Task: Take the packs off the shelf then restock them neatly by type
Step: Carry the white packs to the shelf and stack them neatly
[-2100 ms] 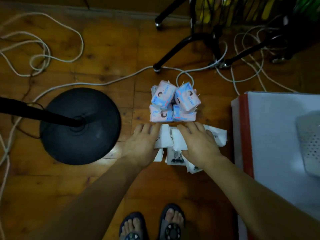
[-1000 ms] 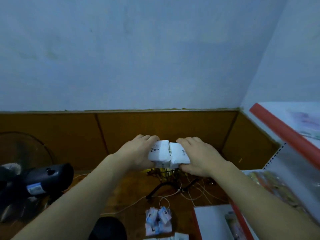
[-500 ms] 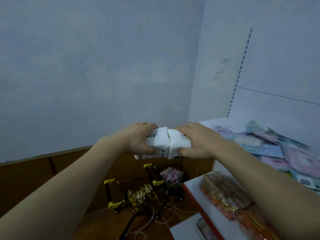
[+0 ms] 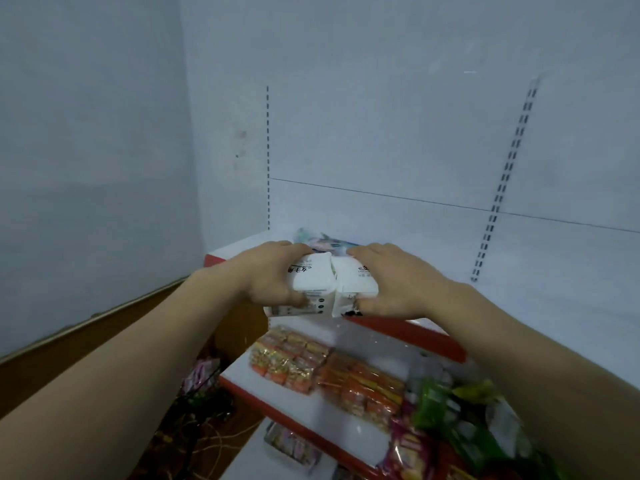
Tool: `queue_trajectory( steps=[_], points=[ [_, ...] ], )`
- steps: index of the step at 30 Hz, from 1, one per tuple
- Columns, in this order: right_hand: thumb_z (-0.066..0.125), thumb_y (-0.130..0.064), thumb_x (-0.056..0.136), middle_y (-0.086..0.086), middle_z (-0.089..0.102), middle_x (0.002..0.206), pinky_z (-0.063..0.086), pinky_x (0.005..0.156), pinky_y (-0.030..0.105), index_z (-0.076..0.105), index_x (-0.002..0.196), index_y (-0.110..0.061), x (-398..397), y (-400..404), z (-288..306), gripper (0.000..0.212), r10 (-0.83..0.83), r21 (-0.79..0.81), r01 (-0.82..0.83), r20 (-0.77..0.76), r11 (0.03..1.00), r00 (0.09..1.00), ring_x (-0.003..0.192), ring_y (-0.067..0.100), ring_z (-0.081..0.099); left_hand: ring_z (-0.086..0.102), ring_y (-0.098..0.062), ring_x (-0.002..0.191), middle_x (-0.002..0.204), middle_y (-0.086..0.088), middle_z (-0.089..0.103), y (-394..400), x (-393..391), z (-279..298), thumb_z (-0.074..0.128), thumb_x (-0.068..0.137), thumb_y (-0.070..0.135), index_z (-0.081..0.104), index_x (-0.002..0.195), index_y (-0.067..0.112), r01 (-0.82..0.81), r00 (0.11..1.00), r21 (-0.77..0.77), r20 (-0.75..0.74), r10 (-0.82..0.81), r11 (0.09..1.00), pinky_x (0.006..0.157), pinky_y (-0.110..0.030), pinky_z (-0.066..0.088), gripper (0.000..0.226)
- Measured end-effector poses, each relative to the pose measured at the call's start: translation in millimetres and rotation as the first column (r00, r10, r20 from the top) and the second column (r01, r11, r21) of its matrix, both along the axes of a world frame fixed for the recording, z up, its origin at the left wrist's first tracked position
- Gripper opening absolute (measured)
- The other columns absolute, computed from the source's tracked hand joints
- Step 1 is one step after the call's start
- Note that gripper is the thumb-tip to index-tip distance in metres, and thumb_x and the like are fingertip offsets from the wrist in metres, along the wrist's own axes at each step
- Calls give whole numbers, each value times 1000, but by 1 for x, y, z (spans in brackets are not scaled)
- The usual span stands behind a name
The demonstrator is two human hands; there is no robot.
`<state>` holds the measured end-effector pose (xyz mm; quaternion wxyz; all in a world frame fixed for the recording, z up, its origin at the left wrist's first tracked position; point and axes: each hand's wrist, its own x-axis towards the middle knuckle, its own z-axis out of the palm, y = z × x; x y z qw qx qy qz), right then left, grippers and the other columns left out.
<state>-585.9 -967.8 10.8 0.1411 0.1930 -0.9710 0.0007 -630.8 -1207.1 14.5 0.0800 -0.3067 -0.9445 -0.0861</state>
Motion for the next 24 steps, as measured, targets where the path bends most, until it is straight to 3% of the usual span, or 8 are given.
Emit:
queue_trajectory(
  steps=[10, 24],
  points=[
    [70, -52, 76, 0, 50, 125, 47, 93, 43, 34, 146, -27, 155, 185, 6, 82, -391, 11, 391, -26, 920, 920, 116, 24, 46, 54, -25, 113, 126, -2, 55, 219, 64, 8, 80, 73, 46, 38, 145, 26, 405, 914, 8, -30, -405, 914, 97, -38, 47, 86],
    [69, -54, 78, -7, 47, 132, 48, 91, 38, 34, 145, -35, 423, 391, -13, 78, -751, 28, 751, -9, 659, 660, 119, 17, 42, 51, -23, 115, 125, 1, 53, 502, 260, -20, 75, 75, 54, 30, 147, 32, 752, 659, -13, -24, -752, 659, 95, -43, 47, 88]
  ],
)
